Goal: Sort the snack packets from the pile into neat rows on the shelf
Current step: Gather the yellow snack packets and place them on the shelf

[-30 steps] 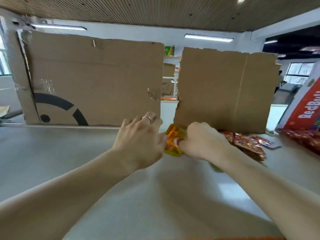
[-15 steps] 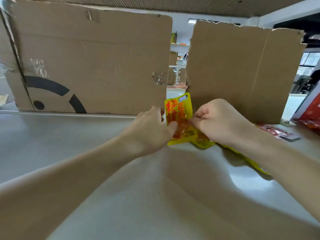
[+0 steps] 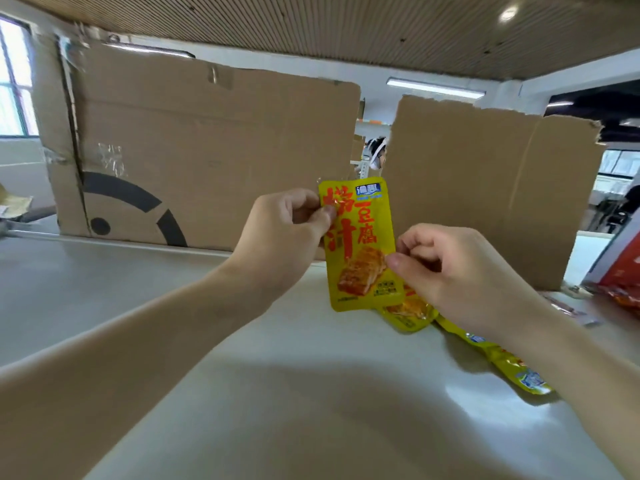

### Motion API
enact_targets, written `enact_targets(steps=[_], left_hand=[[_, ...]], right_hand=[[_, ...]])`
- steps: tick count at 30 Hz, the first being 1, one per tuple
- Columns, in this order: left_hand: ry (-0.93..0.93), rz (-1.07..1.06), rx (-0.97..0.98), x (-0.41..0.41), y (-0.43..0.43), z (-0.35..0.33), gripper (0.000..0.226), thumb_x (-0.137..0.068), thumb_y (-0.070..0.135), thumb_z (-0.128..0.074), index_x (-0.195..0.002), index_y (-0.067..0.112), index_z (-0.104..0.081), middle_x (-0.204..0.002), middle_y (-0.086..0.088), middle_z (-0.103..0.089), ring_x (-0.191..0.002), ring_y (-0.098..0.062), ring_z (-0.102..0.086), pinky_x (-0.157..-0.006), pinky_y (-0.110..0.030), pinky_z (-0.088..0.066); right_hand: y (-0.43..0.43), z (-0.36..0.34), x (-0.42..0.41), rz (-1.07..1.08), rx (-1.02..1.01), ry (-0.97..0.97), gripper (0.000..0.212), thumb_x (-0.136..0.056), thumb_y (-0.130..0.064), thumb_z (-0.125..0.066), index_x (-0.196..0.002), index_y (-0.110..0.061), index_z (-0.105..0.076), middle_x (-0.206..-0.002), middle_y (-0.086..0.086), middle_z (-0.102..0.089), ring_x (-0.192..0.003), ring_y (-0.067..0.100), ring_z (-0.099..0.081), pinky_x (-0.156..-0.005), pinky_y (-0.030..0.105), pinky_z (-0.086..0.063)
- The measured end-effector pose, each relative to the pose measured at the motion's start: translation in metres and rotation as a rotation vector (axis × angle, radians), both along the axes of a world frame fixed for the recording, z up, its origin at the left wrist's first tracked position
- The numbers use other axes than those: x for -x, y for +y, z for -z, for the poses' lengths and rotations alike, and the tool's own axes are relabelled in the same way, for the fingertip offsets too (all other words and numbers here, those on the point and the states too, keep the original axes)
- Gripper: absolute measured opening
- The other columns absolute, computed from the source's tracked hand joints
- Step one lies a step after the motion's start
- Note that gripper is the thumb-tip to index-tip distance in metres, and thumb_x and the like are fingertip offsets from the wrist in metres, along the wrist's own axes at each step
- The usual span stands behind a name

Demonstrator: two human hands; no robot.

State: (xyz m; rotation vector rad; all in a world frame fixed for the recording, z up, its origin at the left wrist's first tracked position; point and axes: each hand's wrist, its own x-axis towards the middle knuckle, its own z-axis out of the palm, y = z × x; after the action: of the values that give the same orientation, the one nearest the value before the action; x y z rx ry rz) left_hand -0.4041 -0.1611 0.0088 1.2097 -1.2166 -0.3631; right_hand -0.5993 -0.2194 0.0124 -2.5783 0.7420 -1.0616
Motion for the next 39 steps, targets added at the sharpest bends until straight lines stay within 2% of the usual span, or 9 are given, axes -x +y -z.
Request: enact_targets(steps=[2, 7, 12, 15, 18, 22, 29, 34, 39], left_hand=[[-0.042, -0.011, 0.089, 0.001, 0.001, -0.001, 0.013, -0.096, 0.012, -0.061, -0.093, 0.009, -0.074, -0.071, 0.003, -0.070, -0.064, -0.003, -0.060, -0.060, -0.016, -0.049], [-0.114, -0.009, 0.206, 0.004, 0.007, -0.006, 0.014, -0.095, 0.011, -0.062, -0.084, 0.013, -0.071, -0.068, 0.006, -0.067, -0.060, 0.001, -0.055, -0.057, -0.014, -0.043], [-0.196, 0.037, 0.212, 0.007, 0.012, -0.008, 0.022, -0.099, 0.019, -0.057, -0.080, 0.011, -0.062, -0.064, -0.001, -0.057, -0.057, -0.023, -0.045, -0.055, -0.036, -0.041], [-0.250, 0.049, 0.229, 0.008, 0.018, -0.013, 0.023, -0.094, 0.028, -0.051, -0.085, 0.010, -0.061, -0.076, -0.013, -0.065, -0.066, -0.038, -0.056, -0.060, -0.051, -0.051], [-0.305, 0.088, 0.232, 0.010, 0.027, -0.018, 0.018, -0.096, 0.028, -0.050, -0.091, 0.015, -0.061, -0.083, -0.010, -0.068, -0.079, -0.038, -0.062, -0.069, -0.054, -0.052], [-0.379, 0.108, 0.272, 0.016, 0.040, -0.022, 0.027, -0.095, 0.033, -0.045, -0.091, 0.008, -0.056, -0.075, -0.011, -0.062, -0.067, -0.033, -0.056, -0.060, -0.049, -0.048], [-0.315, 0.276, 0.325, 0.048, 0.056, -0.024, 0.040, -0.094, 0.029, -0.046, -0.087, -0.010, -0.047, -0.068, -0.019, -0.043, -0.057, -0.031, -0.035, -0.048, -0.036, -0.030], [-0.258, 0.358, 0.300, 0.084, 0.057, -0.028, 0.038, -0.093, 0.031, -0.048, -0.080, -0.005, -0.045, -0.066, -0.016, -0.035, -0.060, -0.032, -0.033, -0.050, -0.038, -0.028], [-0.179, 0.433, 0.241, 0.143, 0.057, -0.027, 0.032, -0.096, 0.029, -0.050, -0.069, 0.013, -0.047, -0.063, 0.002, -0.038, -0.058, -0.015, -0.034, -0.051, -0.028, -0.030]], right_hand=[[0.001, 0.001, 0.000, -0.001, 0.021, 0.020, 0.031, -0.095, -0.026, -0.059, -0.068, -0.011, -0.052, -0.049, 0.005, -0.049, -0.047, 0.013, -0.032, -0.049, 0.024, -0.031], [0.003, 0.003, 0.001, -0.053, 0.029, 0.099, 0.047, -0.101, -0.032, -0.049, -0.062, -0.005, -0.045, -0.053, 0.014, -0.050, -0.049, 0.026, -0.038, -0.053, 0.043, -0.037], [0.008, 0.002, 0.000, -0.092, 0.088, 0.084, 0.038, -0.096, -0.028, -0.045, -0.062, -0.011, -0.047, -0.051, 0.005, -0.051, -0.045, 0.018, -0.041, -0.053, 0.042, -0.039], [0.012, 0.000, 0.003, -0.081, 0.078, 0.045, 0.035, -0.096, -0.024, -0.046, -0.064, -0.011, -0.048, -0.051, 0.003, -0.052, -0.044, 0.017, -0.042, -0.051, 0.040, -0.040], [0.020, -0.003, 0.008, -0.074, 0.081, -0.001, 0.033, -0.097, -0.020, -0.047, -0.064, -0.015, -0.047, -0.051, 0.006, -0.051, -0.044, 0.016, -0.041, -0.049, 0.034, -0.038], [0.029, -0.010, 0.013, -0.044, 0.097, -0.006, 0.033, -0.097, -0.019, -0.048, -0.064, -0.015, -0.048, -0.050, 0.002, -0.052, -0.044, 0.008, -0.040, -0.048, 0.024, -0.035], [0.058, -0.010, 0.050, 0.060, 0.121, -0.052, 0.030, -0.095, -0.027, -0.049, -0.067, -0.016, -0.050, -0.054, 0.008, -0.046, -0.050, 0.025, -0.042, -0.050, 0.043, -0.039], [0.078, -0.008, 0.091, 0.104, 0.111, -0.116, 0.034, -0.095, -0.031, -0.051, -0.064, -0.016, -0.046, -0.054, 0.007, -0.041, -0.052, 0.025, -0.038, -0.051, 0.036, -0.033], [0.095, -0.006, 0.149, 0.152, 0.114, -0.132, 0.035, -0.095, -0.040, -0.049, -0.064, -0.024, -0.049, -0.053, 0.004, -0.043, -0.047, 0.018, -0.042, -0.048, 0.041, -0.035]])
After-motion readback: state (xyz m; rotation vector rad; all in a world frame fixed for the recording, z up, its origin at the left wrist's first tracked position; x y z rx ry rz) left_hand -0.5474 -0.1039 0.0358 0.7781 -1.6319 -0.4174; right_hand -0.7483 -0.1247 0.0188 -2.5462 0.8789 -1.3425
